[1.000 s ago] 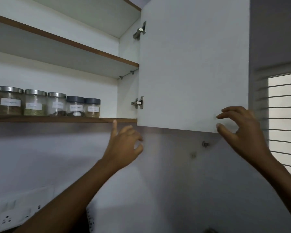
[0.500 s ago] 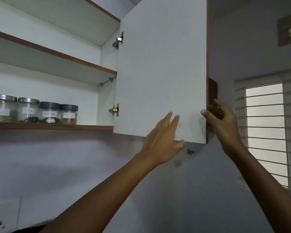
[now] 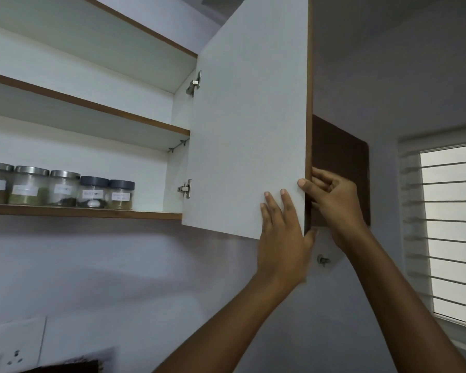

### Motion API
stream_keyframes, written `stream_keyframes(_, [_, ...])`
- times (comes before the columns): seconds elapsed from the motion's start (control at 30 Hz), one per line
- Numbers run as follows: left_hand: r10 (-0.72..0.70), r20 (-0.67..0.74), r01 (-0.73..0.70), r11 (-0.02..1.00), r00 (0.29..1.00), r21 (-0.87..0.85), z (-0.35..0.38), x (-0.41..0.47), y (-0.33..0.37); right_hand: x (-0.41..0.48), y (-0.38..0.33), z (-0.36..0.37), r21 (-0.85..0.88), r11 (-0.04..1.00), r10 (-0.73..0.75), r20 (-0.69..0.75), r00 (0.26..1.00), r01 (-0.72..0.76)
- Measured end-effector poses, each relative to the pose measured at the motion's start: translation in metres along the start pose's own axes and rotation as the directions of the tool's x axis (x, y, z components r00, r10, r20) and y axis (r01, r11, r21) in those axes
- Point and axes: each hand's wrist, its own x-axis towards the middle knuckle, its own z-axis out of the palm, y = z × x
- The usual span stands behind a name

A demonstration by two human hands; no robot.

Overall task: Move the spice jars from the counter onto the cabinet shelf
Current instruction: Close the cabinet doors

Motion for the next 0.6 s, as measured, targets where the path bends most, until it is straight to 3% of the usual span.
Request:
stream_keyframes(0.27, [0.019, -0.060, -0.016, 0.998, 0.998, 0.063, -0.052, -0.028, -0.014, -0.021, -0.026, 0.037, -0.027, 0.991, -0.135, -0.019, 0.991, 0.134])
stream_keyframes(0.6, [0.049, -0.232, -0.072, 0.994, 0.971, -0.088, -0.132, -0.062, -0.064, -0.057, -0.076, 0.124, -0.189, 0.949, -0.275, -0.100, 0.956, 0.253])
